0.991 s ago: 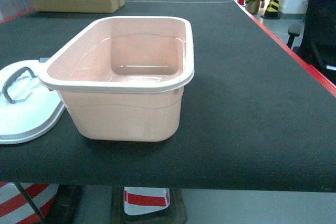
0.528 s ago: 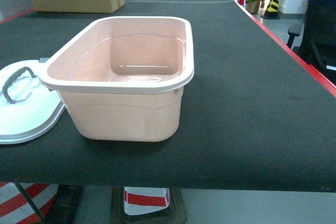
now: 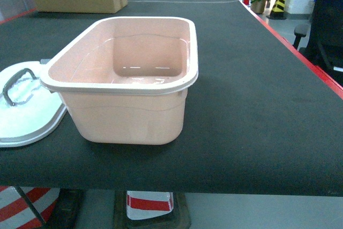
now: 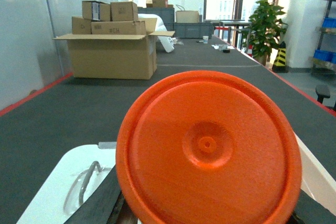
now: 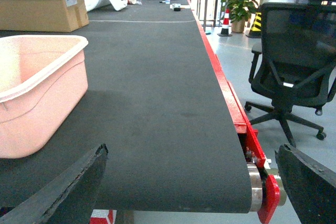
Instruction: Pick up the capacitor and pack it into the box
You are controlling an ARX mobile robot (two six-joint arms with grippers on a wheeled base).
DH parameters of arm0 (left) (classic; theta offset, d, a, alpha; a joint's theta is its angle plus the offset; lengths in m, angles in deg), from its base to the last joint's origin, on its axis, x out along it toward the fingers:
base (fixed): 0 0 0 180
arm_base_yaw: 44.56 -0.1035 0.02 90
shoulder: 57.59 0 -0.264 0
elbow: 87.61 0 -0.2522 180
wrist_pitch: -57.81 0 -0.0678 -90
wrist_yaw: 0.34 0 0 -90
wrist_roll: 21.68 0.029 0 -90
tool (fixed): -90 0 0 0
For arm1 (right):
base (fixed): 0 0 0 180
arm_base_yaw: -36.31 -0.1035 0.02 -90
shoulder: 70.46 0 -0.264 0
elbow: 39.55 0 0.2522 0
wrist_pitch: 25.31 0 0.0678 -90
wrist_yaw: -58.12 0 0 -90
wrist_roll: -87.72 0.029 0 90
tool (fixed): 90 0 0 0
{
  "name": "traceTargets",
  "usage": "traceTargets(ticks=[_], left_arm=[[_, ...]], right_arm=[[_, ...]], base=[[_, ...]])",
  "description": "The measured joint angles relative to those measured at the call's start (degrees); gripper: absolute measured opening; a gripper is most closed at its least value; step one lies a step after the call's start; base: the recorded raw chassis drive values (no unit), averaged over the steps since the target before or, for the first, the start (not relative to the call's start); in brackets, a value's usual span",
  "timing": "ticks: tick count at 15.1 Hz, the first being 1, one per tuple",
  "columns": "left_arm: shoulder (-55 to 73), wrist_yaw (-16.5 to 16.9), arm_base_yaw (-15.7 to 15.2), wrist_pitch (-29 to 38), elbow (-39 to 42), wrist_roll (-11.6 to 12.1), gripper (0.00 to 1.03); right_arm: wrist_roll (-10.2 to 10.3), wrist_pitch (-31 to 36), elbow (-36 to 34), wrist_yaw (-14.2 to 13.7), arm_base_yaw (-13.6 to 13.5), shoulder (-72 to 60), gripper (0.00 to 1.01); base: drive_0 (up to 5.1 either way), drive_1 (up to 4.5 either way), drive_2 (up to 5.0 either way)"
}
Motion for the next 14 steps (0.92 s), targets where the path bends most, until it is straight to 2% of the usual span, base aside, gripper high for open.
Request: traceTargets(ticks=[2, 4, 6, 7, 9, 11, 12, 14], left_arm=[[14.6, 1.2, 0.4, 4.3, -8.2, 1.1, 0.43], [25.4, 2.2, 1.0, 4.2, -17.9, 1.1, 0.43], [28.8, 2.6, 1.3, 3.4, -21.6, 0.8, 0.43], [32.0, 2.8, 1.5, 2.6, -25.1, 0.2, 0.43], [41.2, 3.0, 2.3, -2.4, -34.5, -3.4, 0.43], [45.0, 3.4, 2.9, -4.4, -38.9, -5.0, 0.43], [45.6, 3.3, 3.1, -4.3, -40.0, -5.2, 0.46], [45.8, 3.1, 3.4, -2.9, -41.5, -5.2, 0.67]], right_arm=[[0.0, 0.0, 0.0, 0.0, 0.0, 0.0, 0.98], [0.0, 0.0, 0.0, 0.0, 0.0, 0.0, 0.98], [0.0, 0.0, 0.0, 0.0, 0.0, 0.0, 0.98], [0.0, 0.0, 0.0, 0.0, 0.0, 0.0, 0.98], [0.0, 0.0, 0.0, 0.0, 0.0, 0.0, 0.98], [0.0, 0.0, 0.0, 0.0, 0.0, 0.0, 0.98], [0.0, 0.0, 0.0, 0.0, 0.0, 0.0, 0.98], [0.0, 0.0, 0.0, 0.0, 0.0, 0.0, 0.98]], base=[[0.0, 0.00, 0.0], [0.0, 0.00, 0.0], [0.0, 0.00, 0.0], [0.0, 0.00, 0.0], [0.0, 0.00, 0.0], [0.0, 0.00, 0.0], [0.0, 0.00, 0.0], [0.0, 0.00, 0.0]])
